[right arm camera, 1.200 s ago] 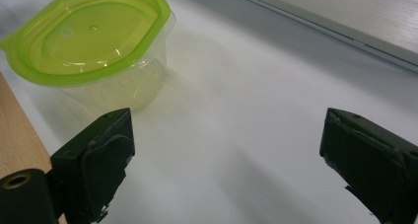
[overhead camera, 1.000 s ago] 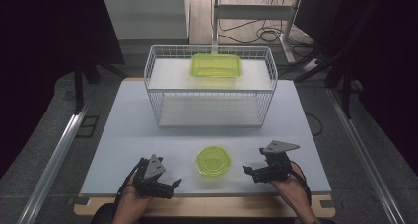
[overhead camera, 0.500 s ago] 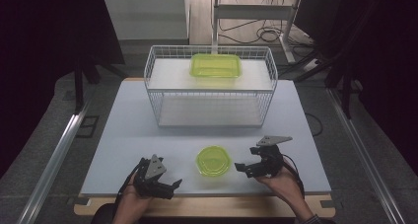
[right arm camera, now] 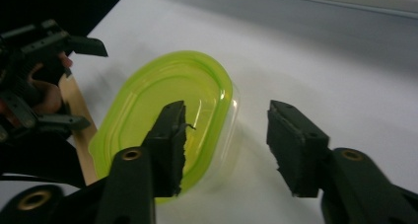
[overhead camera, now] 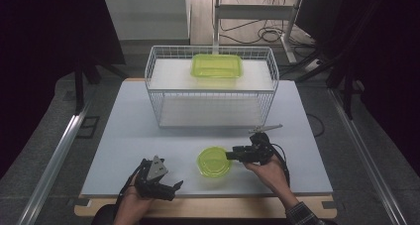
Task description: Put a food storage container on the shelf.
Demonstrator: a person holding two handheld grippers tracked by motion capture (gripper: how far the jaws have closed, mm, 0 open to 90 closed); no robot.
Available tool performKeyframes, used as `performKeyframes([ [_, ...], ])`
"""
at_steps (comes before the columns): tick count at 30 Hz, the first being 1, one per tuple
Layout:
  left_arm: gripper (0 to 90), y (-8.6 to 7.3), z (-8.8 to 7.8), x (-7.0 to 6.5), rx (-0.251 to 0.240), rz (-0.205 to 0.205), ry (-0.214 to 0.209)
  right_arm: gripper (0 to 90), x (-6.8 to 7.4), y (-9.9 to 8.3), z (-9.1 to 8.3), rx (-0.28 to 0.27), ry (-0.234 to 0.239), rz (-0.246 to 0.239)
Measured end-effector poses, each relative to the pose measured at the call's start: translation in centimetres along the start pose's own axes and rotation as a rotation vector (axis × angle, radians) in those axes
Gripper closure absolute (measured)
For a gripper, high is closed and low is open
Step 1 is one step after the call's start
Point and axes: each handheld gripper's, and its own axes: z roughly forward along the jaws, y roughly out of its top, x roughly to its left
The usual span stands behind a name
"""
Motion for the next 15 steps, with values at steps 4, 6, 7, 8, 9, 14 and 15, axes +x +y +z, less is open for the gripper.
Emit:
performKeyframes([
  [4,4.3,0.0,0.0,0.0,0.0,0.002,-0.002,56.6,-0.2,0.3,0.5,0.013,0.022,0.025],
  [6,4.3,0.0,0.0,0.0,0.0,0.001,-0.003,60.8,-0.4,0.4,1.1,0.029,0.038,0.04],
  [7,4.3,0.0,0.0,0.0,0.0,0.002,-0.003,62.0,-0.5,0.5,1.3,0.034,0.05,0.048],
  [8,4.3,0.0,0.0,0.0,-0.001,0.003,-0.003,63.8,-0.7,0.5,1.4,0.032,0.063,0.058],
  [9,4.4,0.0,0.0,0.0,-0.001,0.003,-0.003,63.8,-0.7,0.5,1.4,0.032,0.063,0.058],
  [14,4.4,0.0,0.0,-0.1,0.001,0.01,0.001,74.4,-1.3,0.5,1.5,0.051,0.111,0.134],
  [15,4.4,0.0,0.0,-0.1,0.0,0.011,0.002,74.4,-1.3,0.5,1.5,0.051,0.111,0.134],
])
